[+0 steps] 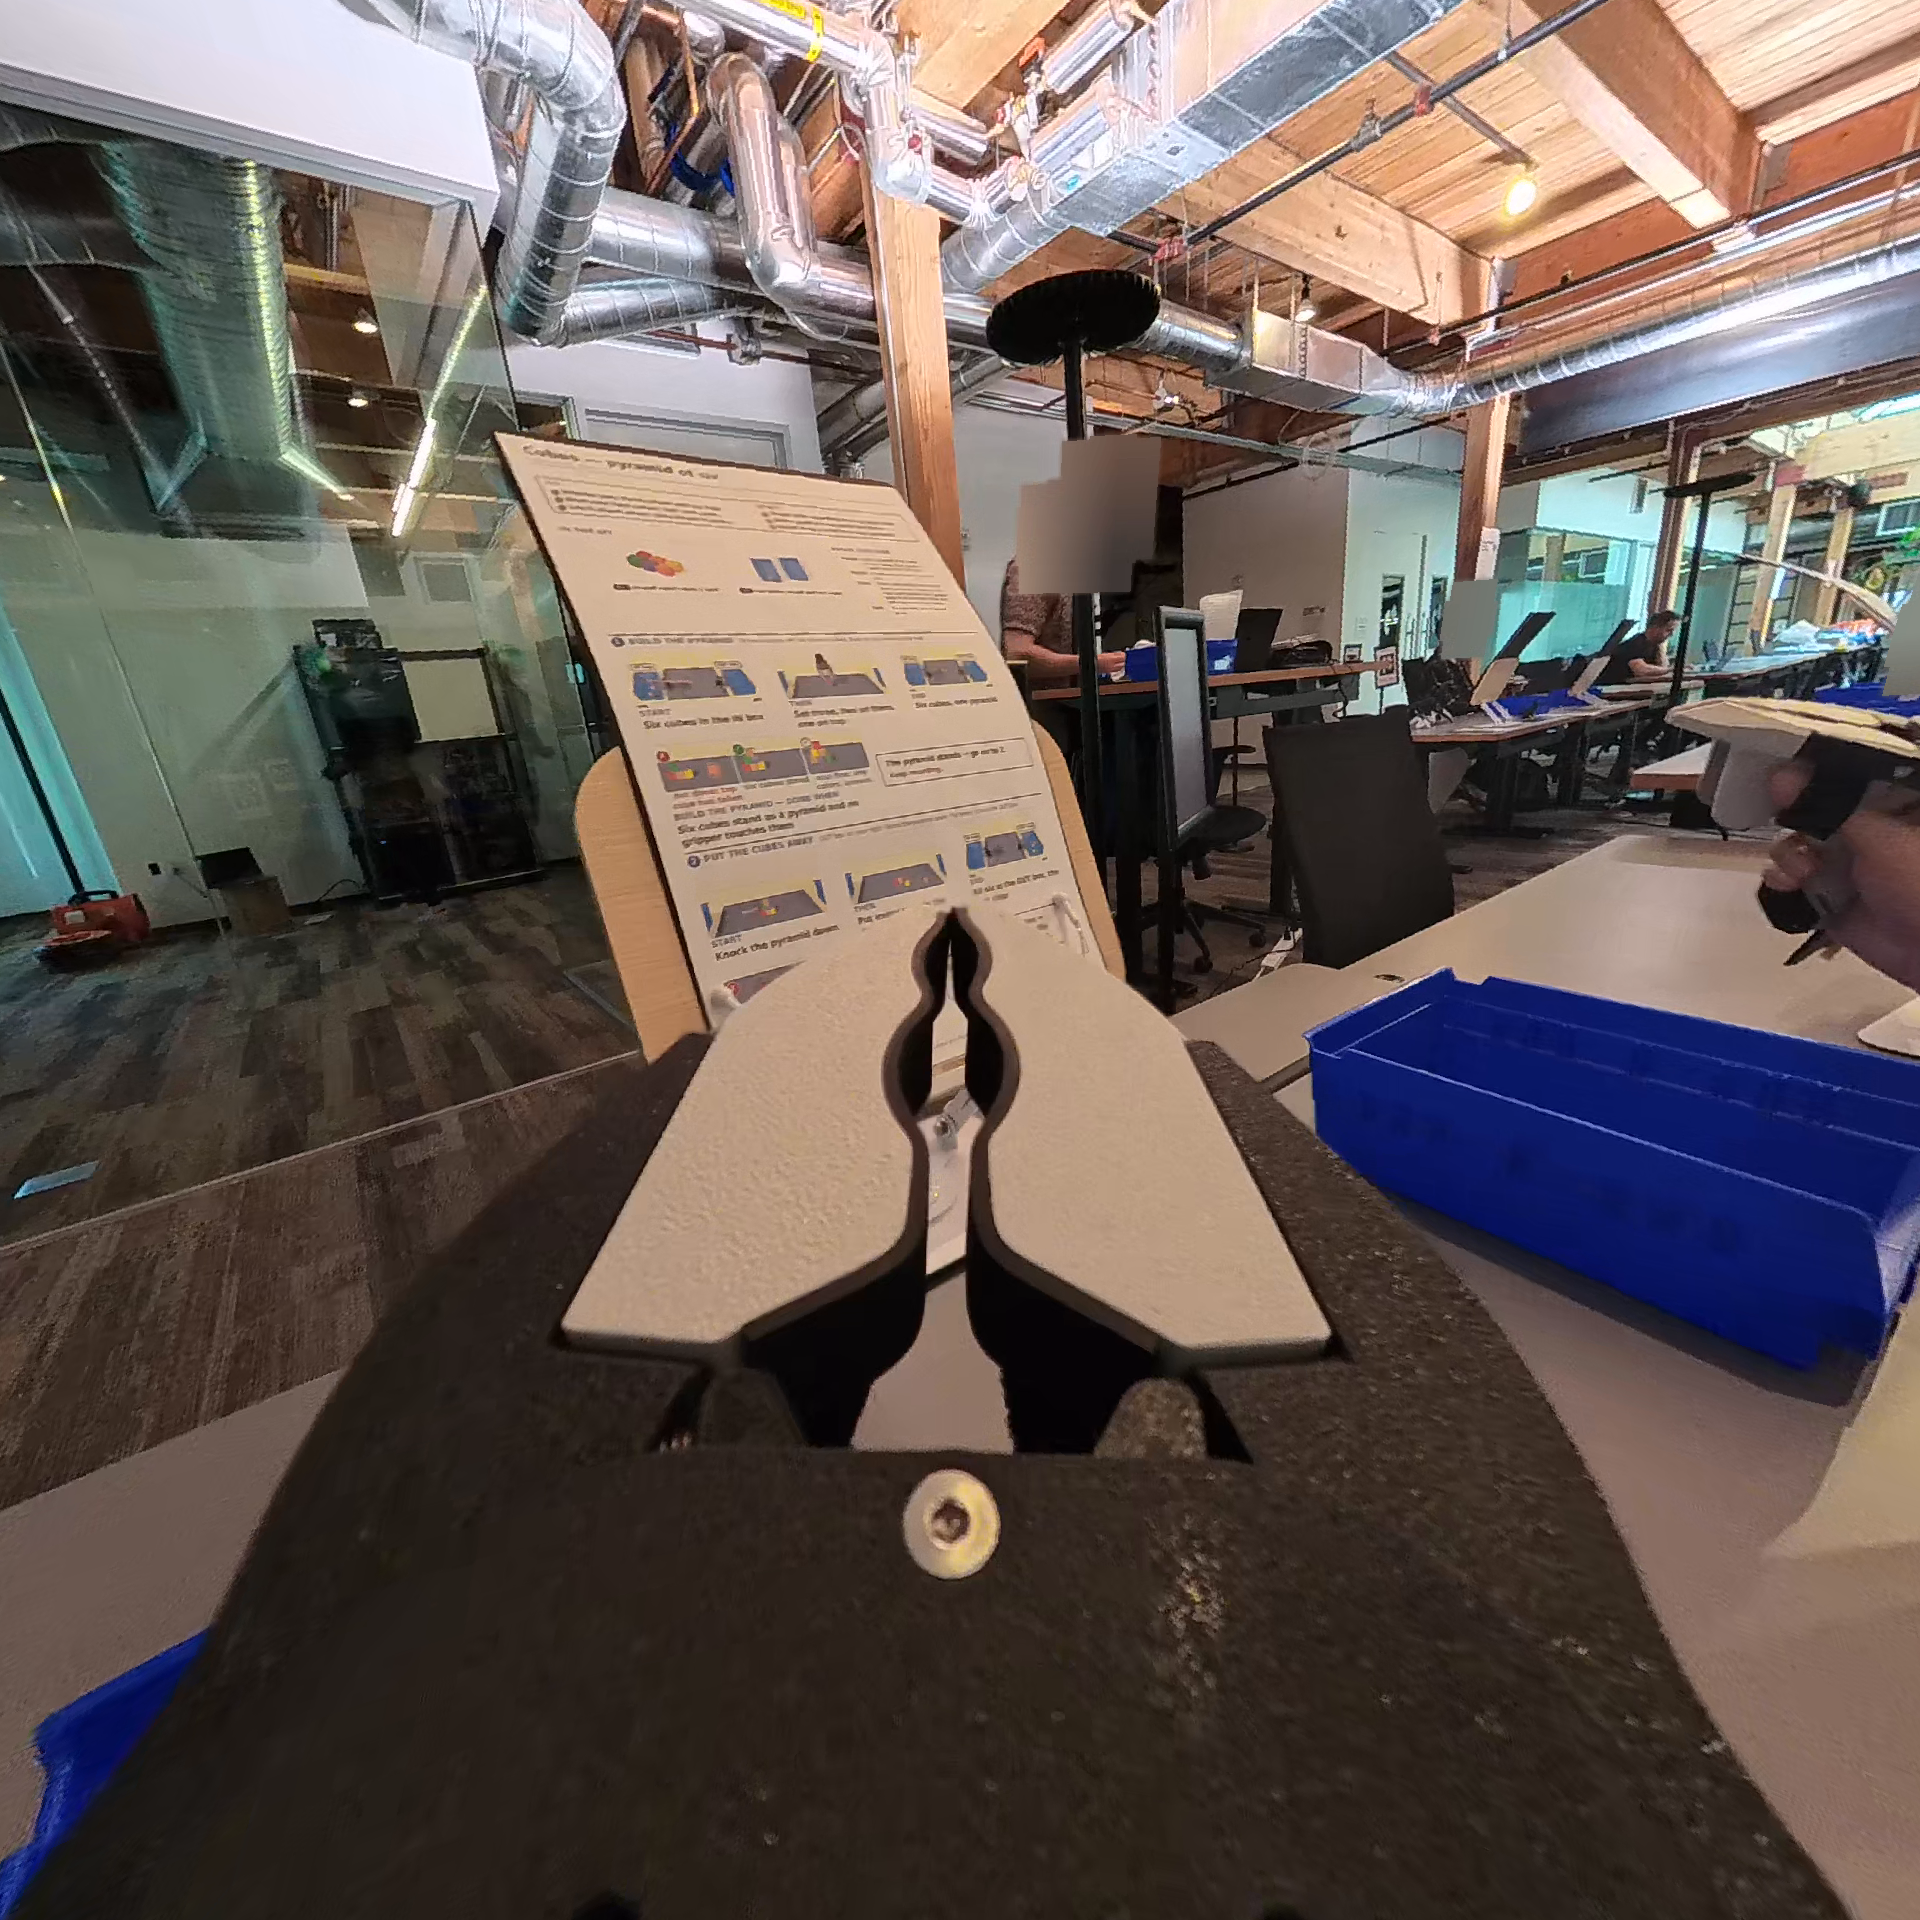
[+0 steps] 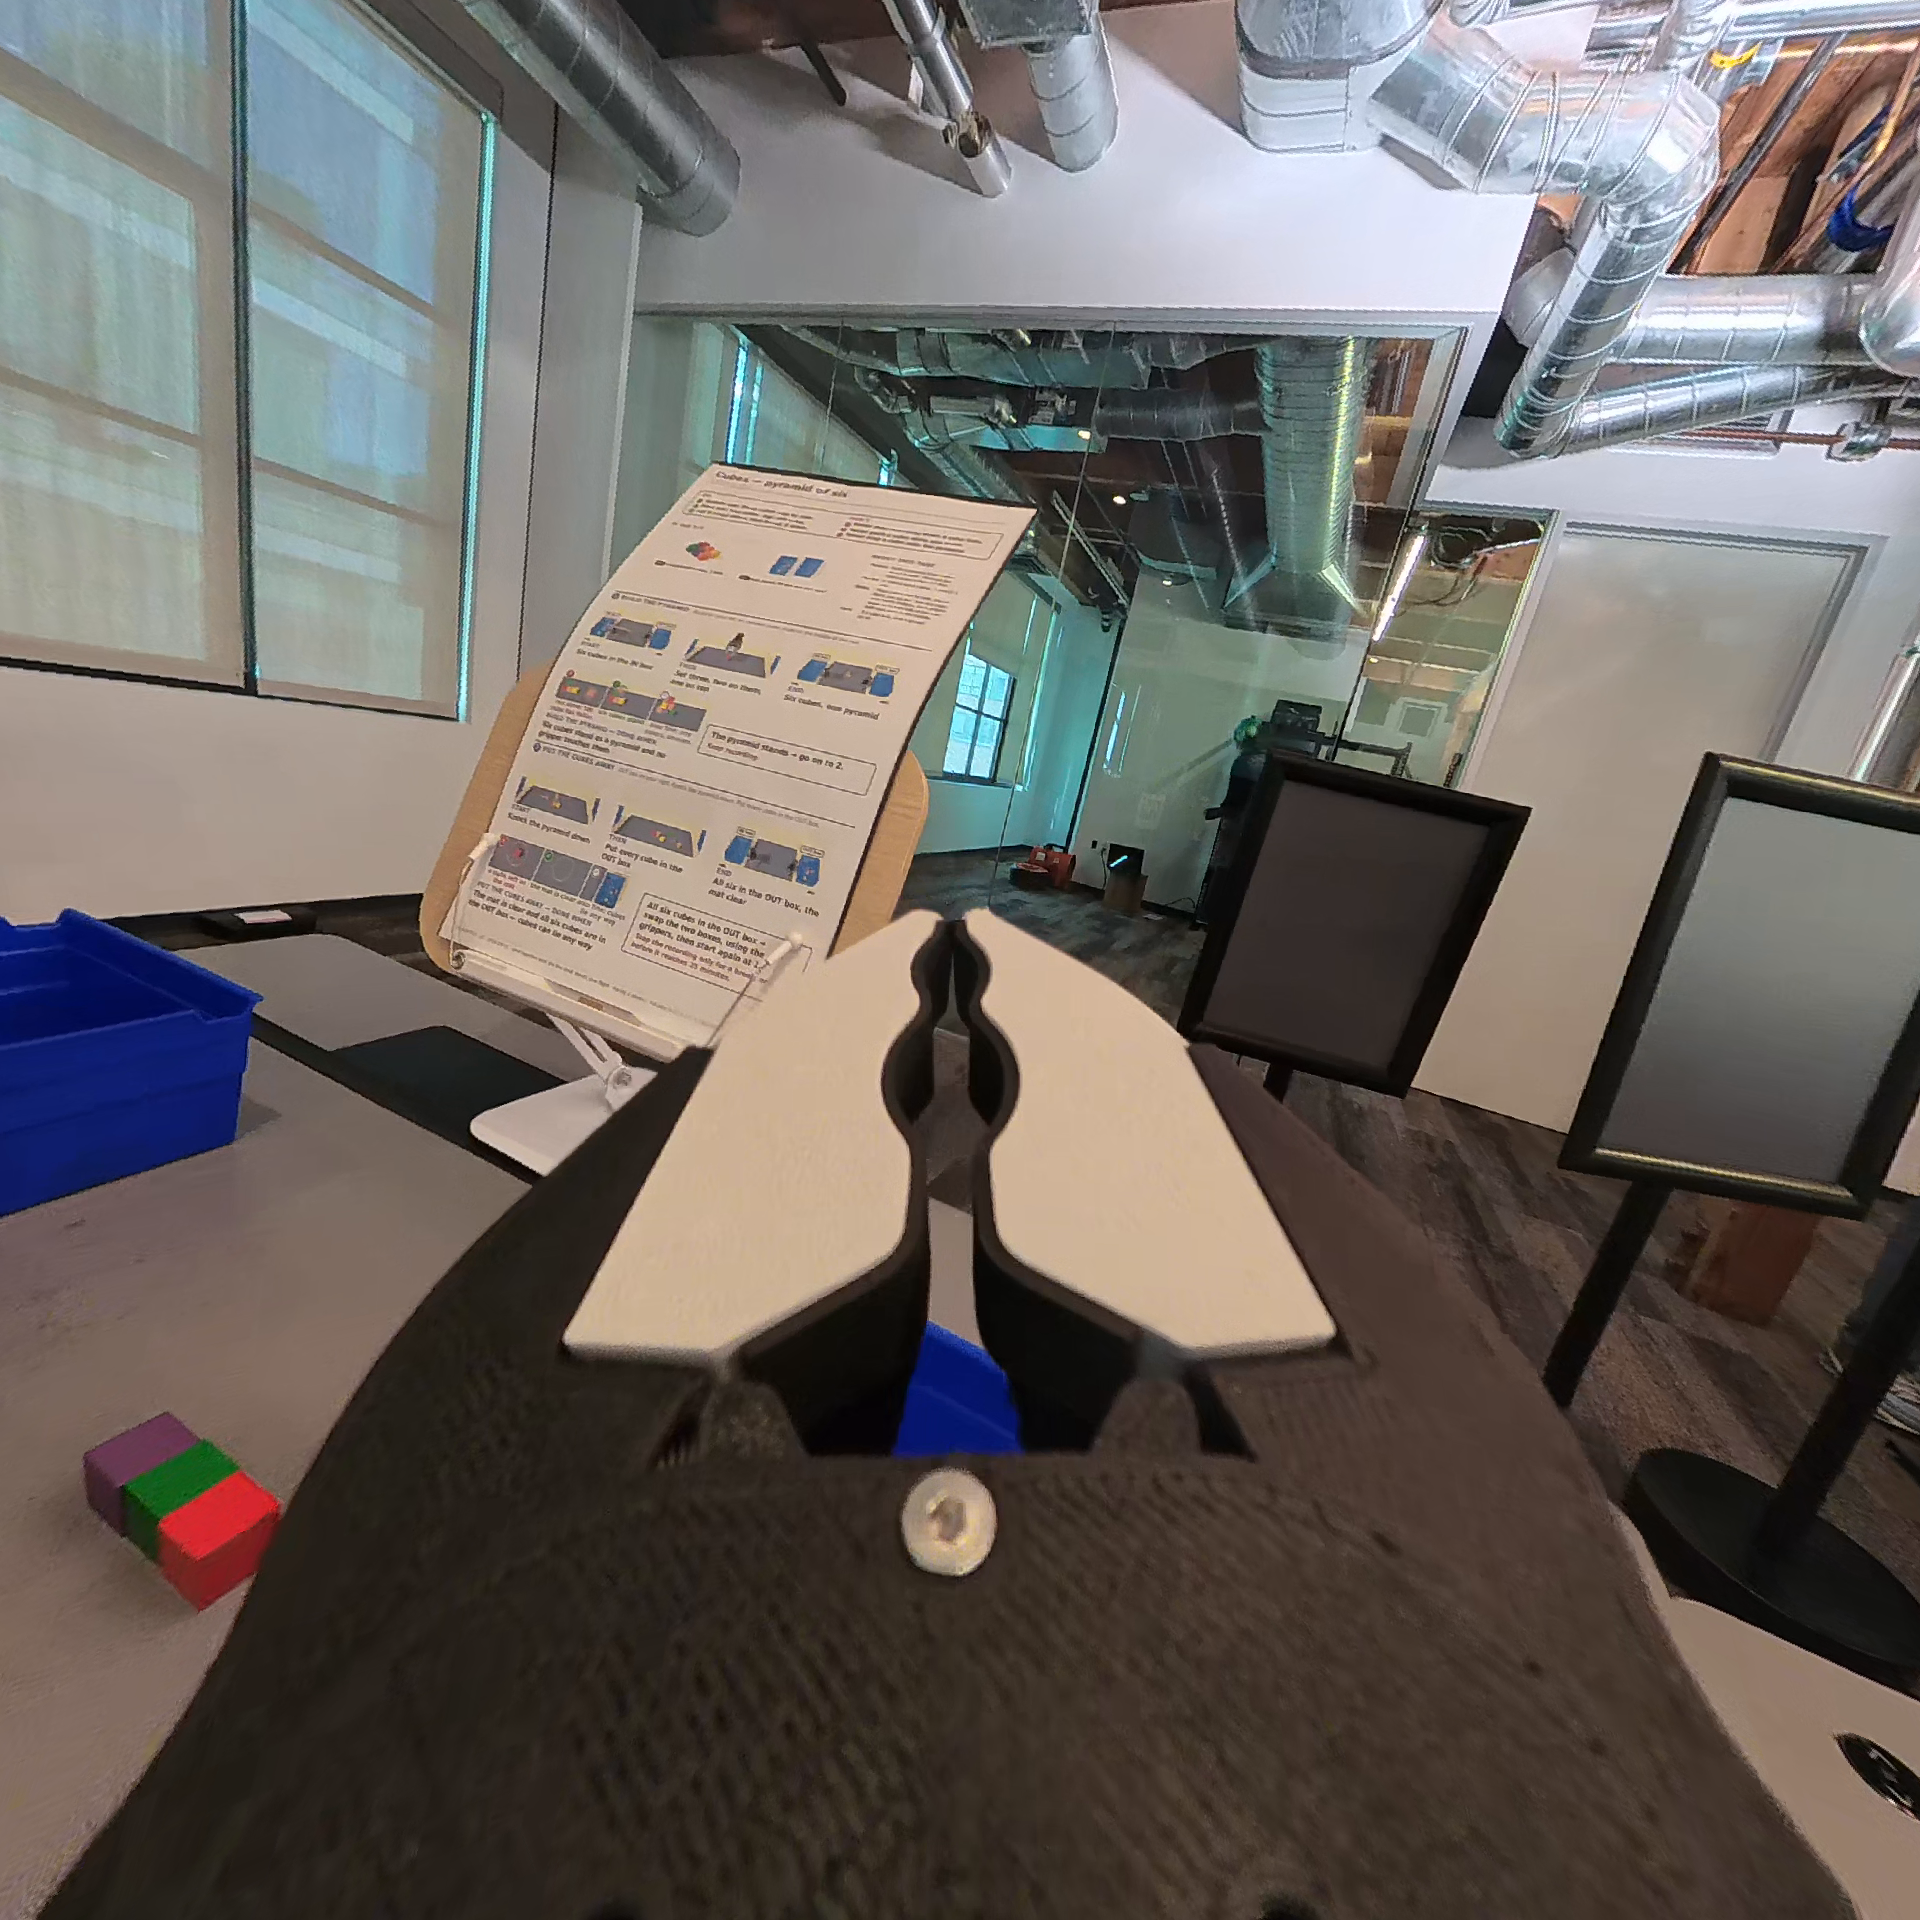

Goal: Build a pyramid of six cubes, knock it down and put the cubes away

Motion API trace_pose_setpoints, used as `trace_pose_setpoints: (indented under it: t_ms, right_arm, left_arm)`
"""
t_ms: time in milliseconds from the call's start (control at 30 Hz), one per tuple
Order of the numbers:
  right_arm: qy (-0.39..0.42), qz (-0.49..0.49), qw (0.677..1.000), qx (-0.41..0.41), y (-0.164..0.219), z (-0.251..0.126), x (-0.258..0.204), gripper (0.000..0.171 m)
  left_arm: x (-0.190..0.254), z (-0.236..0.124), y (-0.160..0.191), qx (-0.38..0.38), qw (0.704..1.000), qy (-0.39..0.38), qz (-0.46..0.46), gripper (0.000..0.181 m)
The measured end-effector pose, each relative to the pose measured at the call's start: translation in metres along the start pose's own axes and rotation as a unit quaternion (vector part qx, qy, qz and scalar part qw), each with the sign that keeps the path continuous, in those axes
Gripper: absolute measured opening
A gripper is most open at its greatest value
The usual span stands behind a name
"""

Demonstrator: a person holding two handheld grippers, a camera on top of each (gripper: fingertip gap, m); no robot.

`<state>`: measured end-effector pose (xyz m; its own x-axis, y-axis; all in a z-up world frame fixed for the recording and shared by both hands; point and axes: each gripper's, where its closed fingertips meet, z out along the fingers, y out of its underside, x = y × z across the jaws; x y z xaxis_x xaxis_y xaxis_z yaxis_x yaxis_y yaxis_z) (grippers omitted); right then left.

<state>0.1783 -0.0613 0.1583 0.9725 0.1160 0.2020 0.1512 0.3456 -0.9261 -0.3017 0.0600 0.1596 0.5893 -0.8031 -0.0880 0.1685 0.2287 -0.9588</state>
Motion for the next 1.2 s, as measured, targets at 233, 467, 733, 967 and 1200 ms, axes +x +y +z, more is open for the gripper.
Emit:
trace_pose_setpoints:
  t_ms: [233, 467, 733, 967, 1200]
  right_arm:
    - [0.002, -0.015, 1.0, -0.015, 0.004, 0.003, -0.002, 0.001]
    - [-0.002, -0.014, 1.0, -0.02, 0.006, 0.004, -0.004, 0.001]
    - [-0.01, -0.017, 0.999, -0.032, 0.01, 0.007, -0.008, 0.001]
    - [-0.023, -0.012, 0.999, -0.043, 0.014, 0.009, -0.012, 0.001]
    - [-0.031, -0.005, 0.999, -0.044, 0.015, 0.01, -0.013, 0.001]
  left_arm:
    - [-0.008, -0.002, 0.002, -0.006, 1.0, -0.013, -0.011, 0.0]
    - [-0.007, -0.001, 0.005, -0.015, 1.0, -0.012, -0.008, 0.0]
    - [-0.015, -0.002, 0.016, -0.057, 0.998, -0.023, -0.003, 0.0]
    - [-0.095, -0.051, 0.105, -0.375, 0.9, -0.207, 0.08, 0.001]
    - [-0.115, -0.071, 0.201, -0.525, 0.826, -0.204, 0.012, 0.019]
